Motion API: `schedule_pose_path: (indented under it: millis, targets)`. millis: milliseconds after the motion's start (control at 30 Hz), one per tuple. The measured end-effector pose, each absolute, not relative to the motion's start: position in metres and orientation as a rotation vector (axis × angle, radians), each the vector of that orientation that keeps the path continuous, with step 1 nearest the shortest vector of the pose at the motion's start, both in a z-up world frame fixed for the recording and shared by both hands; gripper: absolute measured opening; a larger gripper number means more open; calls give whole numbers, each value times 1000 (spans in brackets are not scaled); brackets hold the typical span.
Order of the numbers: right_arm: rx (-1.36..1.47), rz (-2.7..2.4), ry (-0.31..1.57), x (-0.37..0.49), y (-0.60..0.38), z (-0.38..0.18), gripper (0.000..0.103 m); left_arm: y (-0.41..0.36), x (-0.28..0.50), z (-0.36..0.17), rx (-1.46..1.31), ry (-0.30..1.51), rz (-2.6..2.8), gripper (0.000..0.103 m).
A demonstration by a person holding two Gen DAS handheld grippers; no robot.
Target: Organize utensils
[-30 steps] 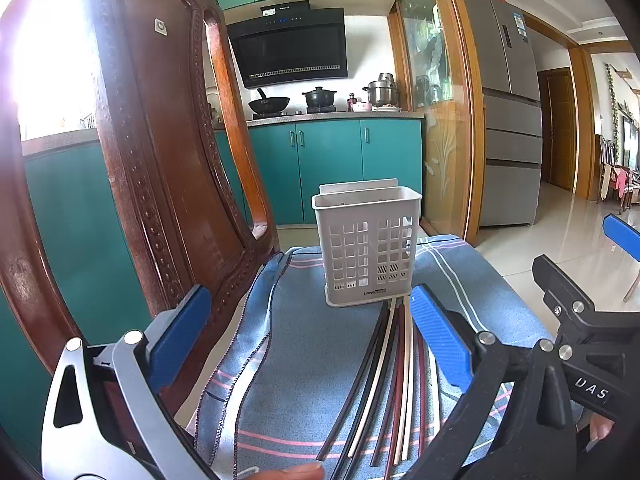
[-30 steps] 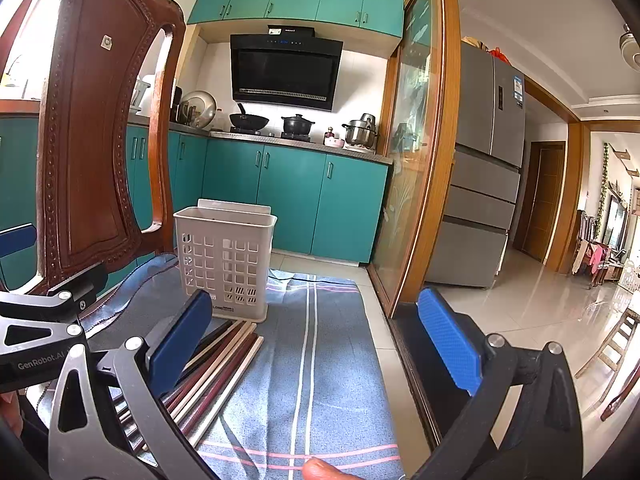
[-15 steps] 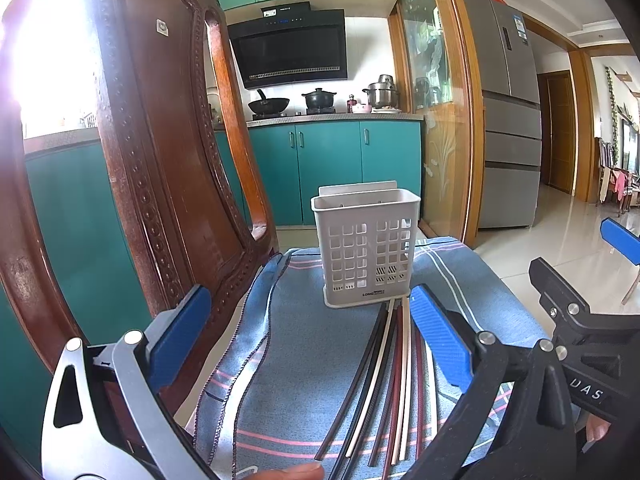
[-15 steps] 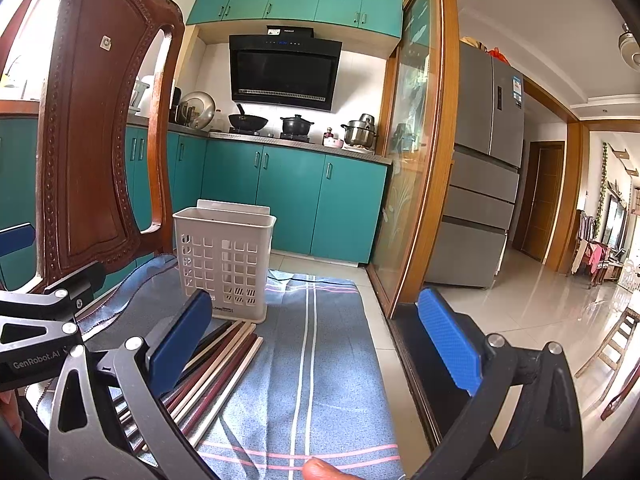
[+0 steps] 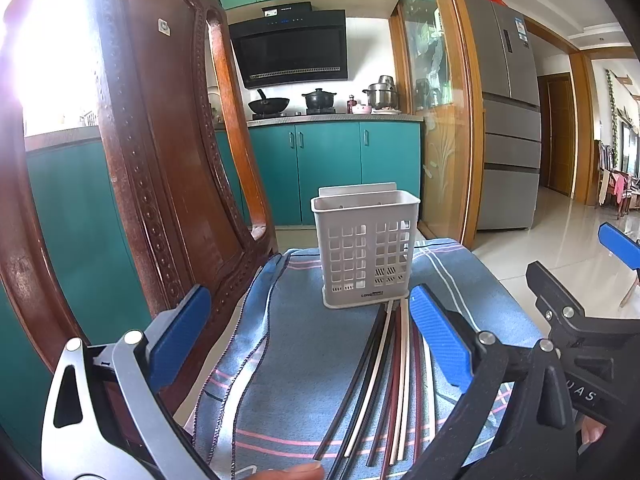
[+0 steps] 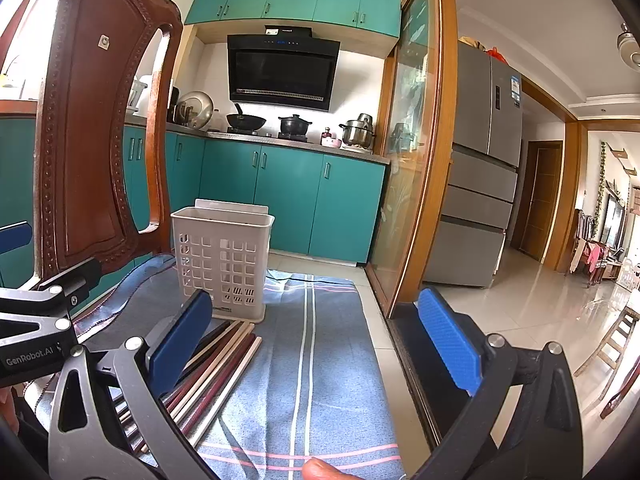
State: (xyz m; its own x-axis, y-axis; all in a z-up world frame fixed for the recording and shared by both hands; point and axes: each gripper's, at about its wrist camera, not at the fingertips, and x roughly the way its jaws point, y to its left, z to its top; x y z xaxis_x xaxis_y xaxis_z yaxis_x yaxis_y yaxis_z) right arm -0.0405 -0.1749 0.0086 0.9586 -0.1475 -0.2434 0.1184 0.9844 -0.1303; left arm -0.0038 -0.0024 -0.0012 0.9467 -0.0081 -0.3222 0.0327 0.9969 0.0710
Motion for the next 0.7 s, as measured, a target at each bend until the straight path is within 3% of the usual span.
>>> schedule_pose_path:
  millis: [700]
  targets:
    - [-114, -145, 247, -42, -178, 8, 101, 0, -2, -1, 73, 331, -13, 99]
